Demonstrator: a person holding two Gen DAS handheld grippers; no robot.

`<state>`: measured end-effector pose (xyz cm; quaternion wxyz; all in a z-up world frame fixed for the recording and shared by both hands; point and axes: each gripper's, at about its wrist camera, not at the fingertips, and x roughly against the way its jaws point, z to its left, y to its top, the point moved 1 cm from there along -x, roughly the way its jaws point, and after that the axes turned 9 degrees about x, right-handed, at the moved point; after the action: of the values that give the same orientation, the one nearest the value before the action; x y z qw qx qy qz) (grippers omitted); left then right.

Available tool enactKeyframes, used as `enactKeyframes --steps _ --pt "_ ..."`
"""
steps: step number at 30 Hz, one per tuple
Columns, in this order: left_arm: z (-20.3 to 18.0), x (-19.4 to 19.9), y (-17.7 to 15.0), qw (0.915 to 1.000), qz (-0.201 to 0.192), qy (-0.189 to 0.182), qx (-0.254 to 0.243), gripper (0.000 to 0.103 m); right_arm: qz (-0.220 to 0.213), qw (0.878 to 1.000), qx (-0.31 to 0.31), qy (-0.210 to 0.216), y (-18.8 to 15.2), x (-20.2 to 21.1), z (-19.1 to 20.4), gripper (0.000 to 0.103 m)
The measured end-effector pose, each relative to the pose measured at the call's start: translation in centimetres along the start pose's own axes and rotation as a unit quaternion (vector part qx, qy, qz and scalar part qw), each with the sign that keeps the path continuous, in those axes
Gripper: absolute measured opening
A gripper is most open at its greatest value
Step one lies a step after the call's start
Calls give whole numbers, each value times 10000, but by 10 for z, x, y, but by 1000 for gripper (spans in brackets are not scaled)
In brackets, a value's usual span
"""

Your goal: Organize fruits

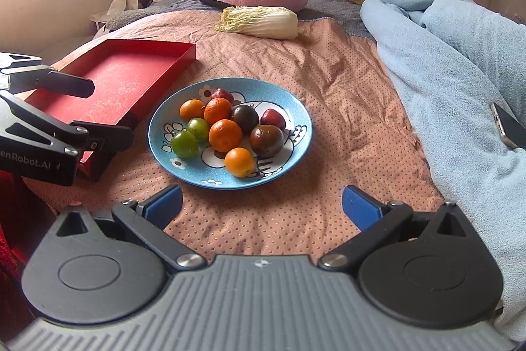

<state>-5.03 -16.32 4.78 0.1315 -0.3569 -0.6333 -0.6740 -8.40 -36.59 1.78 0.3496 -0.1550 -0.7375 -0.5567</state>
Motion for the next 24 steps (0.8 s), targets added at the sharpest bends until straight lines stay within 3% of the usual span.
enactKeyframes --steps 24 --pt "-3 7 -6 9999 -20 -63 -79 86 115 9997 109 176 1 -2 15 103"
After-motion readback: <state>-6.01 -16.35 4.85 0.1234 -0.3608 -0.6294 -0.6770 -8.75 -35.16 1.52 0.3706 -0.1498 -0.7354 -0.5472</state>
